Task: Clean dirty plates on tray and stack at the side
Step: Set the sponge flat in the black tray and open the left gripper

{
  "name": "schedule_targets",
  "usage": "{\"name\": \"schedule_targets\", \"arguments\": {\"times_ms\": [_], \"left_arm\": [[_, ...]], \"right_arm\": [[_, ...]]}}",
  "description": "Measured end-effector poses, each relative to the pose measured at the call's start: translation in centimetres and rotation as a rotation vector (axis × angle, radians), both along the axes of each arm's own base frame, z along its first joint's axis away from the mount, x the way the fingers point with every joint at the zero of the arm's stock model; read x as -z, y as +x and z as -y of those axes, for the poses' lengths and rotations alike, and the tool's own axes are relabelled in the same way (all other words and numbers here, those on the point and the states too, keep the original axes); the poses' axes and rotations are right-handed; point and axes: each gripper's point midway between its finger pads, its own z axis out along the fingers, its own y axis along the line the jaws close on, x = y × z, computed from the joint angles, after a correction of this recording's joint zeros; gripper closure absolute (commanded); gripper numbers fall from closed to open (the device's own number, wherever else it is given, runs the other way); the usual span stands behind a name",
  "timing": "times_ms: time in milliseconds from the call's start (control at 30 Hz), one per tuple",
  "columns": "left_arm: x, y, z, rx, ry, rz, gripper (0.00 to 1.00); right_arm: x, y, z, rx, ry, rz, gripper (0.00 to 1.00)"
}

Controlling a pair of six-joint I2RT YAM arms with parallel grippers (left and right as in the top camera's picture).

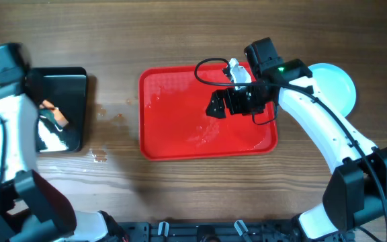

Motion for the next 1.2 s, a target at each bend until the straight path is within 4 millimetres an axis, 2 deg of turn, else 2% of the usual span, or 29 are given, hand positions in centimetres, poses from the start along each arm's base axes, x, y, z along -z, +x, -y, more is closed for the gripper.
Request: {"name": "schedule_targets", "arguments": {"times_ms": [133,267,467,600,867,1067,1200], "left_arm": [[2.8,-1.2,-0.6,-0.059,-0.16,-0.016,0.96],[5.7,-1.4,0.7,-0.05,-0.287,-0.047,0.96],[7.8,-1.8,1.4,-0.078,-0.344,-0.086,0.96],[8.4,-2.8,0.7,-0.138,-0.318,-0.129,0.96],[8.4,-3.9,-1.2,-0.22,-0.231,-0.161,0.96],[8.4,-3.7,-1.8,-0.235,-0.218,-0.147,0.96],[9.1,-2.6,-1.7,-0.22,-0.24,-0.117,0.96]], "right_arm": [[0.0,0.0,0.0,0.0,0.0,0.0,0.01],[0.0,0.0,0.0,0.001,0.0,0.0,0.0],[0.0,0.0,0.0,0.001,0.0,0.0,0.01],[0.0,0.0,0.0,0.001,0.0,0.0,0.01],[0.0,0.0,0.0,0.001,0.0,0.0,0.01],[0.0,0.0,0.0,0.001,0.0,0.0,0.0],[0.0,0.0,0.0,0.001,0.0,0.0,0.01]]}}
